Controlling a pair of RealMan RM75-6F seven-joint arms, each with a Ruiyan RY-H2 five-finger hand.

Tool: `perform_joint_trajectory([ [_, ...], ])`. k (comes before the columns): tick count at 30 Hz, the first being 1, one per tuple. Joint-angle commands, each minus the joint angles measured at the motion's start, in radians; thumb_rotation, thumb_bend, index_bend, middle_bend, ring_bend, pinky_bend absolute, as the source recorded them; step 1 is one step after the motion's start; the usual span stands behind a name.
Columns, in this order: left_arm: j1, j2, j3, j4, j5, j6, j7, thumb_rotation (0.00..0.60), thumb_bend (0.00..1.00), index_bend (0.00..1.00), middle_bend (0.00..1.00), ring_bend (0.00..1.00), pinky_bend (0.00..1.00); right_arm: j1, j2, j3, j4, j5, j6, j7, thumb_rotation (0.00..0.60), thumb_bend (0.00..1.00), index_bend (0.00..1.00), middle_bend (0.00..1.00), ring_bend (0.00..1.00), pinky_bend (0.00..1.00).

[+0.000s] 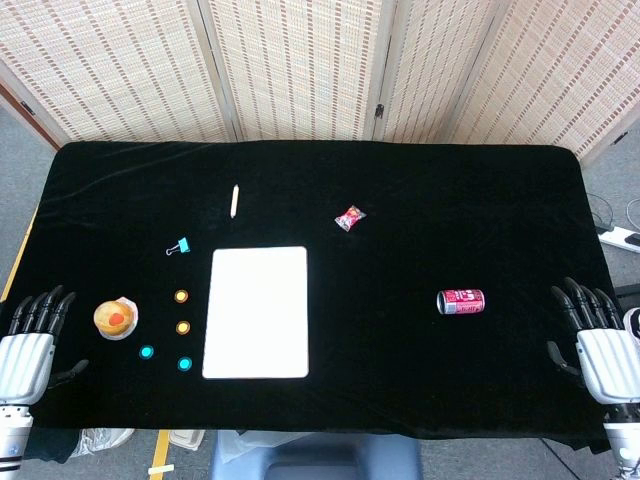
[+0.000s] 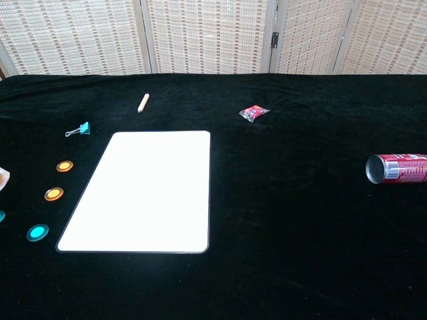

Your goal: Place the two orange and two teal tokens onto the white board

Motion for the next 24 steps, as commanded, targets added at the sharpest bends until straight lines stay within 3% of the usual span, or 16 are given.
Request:
perform_joint_trajectory([
  [1, -0.004, -0.001, 0.0, -0.001, -0.002, -0.006, 0.0, 0.6, 0.18, 0.06, 0.0, 0.0, 0.0, 0.003, 0.001, 0.0, 0.0, 0.003, -0.006, 0.002, 0.6, 0.44, 0.0, 0.0, 0.0, 0.0],
  [12, -0.016, 0.002, -0.005, -0.004, 0.008, -0.011, -0.021, 0.6, 0.19, 0.08, 0.01, 0.0, 0.0, 0.004, 0.002, 0.005, 0.009, -0.001, 0.0, 0.018, 0.6, 0.44, 0.0, 0.0, 0.0, 0.0],
  [24, -0.141, 0.014, -0.059, 0.042, 0.044, -0.117, -0.166, 0.6, 0.28, 0.27, 0.05, 0.03, 0.0, 0.004, 0.032, 0.019, -0.011, 0.008, 0.012, 0.014, 0.6, 0.44, 0.0, 0.0, 0.0, 0.0],
])
